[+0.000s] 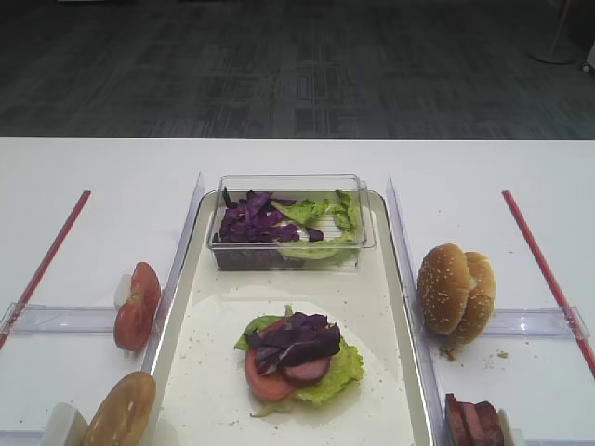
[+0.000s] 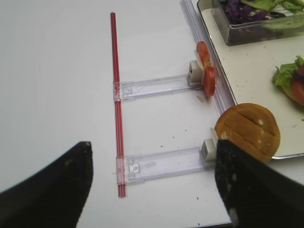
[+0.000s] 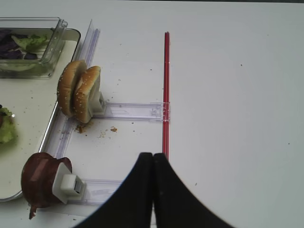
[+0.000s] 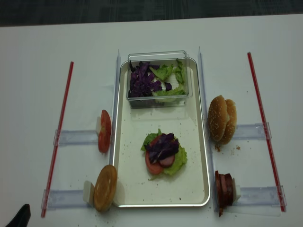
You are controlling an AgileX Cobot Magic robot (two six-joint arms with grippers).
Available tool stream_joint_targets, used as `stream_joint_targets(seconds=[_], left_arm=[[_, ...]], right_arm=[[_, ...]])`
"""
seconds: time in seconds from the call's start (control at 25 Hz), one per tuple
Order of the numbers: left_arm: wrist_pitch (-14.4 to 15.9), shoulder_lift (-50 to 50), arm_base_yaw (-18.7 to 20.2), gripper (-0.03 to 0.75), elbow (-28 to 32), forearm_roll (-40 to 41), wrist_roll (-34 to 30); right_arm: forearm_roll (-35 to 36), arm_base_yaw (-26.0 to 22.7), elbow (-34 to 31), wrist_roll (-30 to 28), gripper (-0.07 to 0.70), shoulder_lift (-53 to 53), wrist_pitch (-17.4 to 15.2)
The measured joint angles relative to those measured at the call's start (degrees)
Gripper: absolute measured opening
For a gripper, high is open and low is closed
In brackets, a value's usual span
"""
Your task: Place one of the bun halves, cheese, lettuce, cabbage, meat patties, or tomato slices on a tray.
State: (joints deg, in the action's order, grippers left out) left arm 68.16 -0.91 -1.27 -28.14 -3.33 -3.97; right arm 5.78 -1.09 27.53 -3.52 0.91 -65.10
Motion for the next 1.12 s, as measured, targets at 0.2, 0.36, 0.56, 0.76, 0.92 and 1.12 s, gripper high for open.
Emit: stream_joint_targets(seconds=[0.2, 0.36, 0.56, 0.76, 0.92, 1.12], left_arm=[[0.0, 0.0, 0.0, 0.493, 0.0, 0.0, 0.0], [-0.1, 0.0, 0.0, 0.493, 0.0, 0.0, 0.59], [-0.1, 0.0, 0.0, 0.493, 0.0, 0.0, 0.81], [-0.1, 0.0, 0.0, 0.493, 0.0, 0.0, 0.81], [-0.1, 0.0, 0.0, 0.493, 0.0, 0.0, 0.9], [-0.1, 0.0, 0.0, 0.493, 0.0, 0.0, 0.9]], right_arm=[[0.0, 0.0, 0.0, 0.0, 0.364, 0.0, 0.0], [0.0, 0.0, 0.0, 0.0, 0.364, 0.0, 0.0], [0.0, 0.0, 0.0, 0.0, 0.364, 0.0, 0.0], [0.0, 0.0, 0.0, 0.0, 0.364, 0.0, 0.0], [0.0, 0.0, 0.0, 0.0, 0.364, 0.0, 0.0], [0.0, 0.0, 0.0, 0.0, 0.364, 0.0, 0.0]])
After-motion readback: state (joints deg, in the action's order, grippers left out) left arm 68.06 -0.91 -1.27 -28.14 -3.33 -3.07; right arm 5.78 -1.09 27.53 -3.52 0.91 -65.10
